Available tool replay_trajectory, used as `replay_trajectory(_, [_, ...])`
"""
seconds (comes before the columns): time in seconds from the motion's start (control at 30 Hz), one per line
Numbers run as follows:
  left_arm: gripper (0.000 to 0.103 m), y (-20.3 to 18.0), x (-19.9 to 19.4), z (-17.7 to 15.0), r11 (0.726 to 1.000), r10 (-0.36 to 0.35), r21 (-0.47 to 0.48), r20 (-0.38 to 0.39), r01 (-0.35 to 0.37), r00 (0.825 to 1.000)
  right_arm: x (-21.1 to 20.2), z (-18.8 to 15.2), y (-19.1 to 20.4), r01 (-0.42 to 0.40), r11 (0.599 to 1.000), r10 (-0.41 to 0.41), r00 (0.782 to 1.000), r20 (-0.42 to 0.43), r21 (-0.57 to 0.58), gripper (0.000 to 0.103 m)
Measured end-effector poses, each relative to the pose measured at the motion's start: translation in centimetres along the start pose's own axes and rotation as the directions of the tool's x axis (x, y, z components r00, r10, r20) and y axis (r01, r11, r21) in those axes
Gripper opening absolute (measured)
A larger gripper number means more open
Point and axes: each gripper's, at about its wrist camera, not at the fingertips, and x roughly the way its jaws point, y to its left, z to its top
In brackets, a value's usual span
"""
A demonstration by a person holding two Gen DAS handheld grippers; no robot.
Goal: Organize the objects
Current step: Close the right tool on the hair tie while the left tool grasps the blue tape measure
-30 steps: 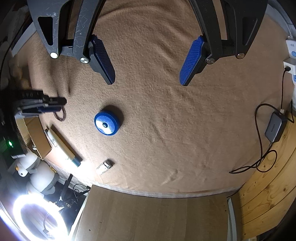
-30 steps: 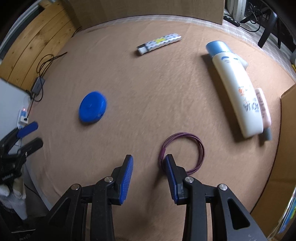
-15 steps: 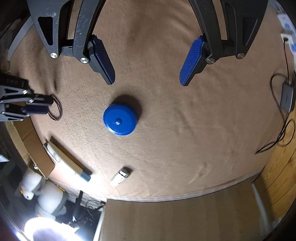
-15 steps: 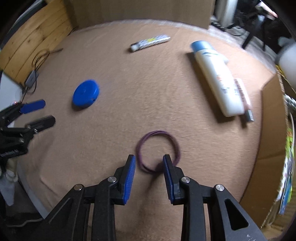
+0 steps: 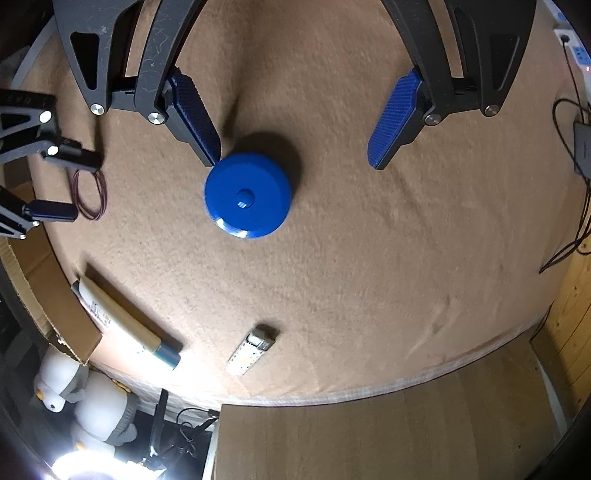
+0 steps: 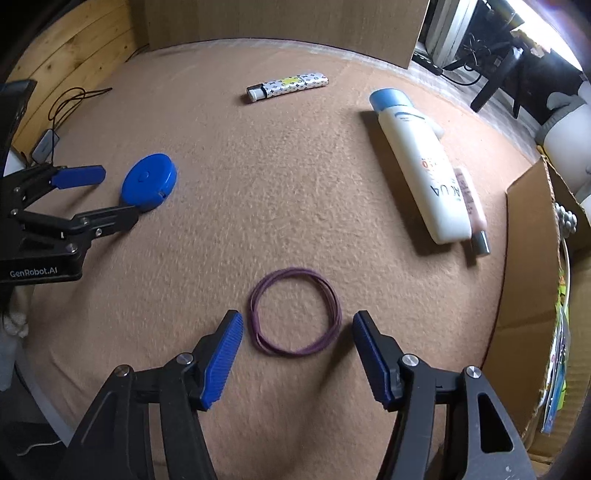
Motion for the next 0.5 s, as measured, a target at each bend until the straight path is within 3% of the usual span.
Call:
replay_trajectory(0.2, [0.084, -0.8, 0.4, 1.0, 0.999, -0.04, 0.024, 0.004, 0.04, 0.999, -0.1, 0.4, -0.2, -0.015, 1.0, 0.015, 1.0, 0.013, 0.014, 0.058])
replay_trajectory(0.33, [0.07, -1.2, 0.9, 1.6, 0.999, -0.042, 0.018, 0.003, 0.042, 0.999, 0.3, 0.6, 0.2, -0.017, 1.0, 0.017, 1.0, 0.013, 0.008, 0.057])
replay_trajectory(0.5, [0.061, -1.7, 1.0, 1.7, 0.998, -0.035, 0.059, 0.014, 0.035, 0.999, 0.0, 0.6, 0.2, -0.026, 1.0, 0.026, 1.0, 0.013, -0.007, 0.041])
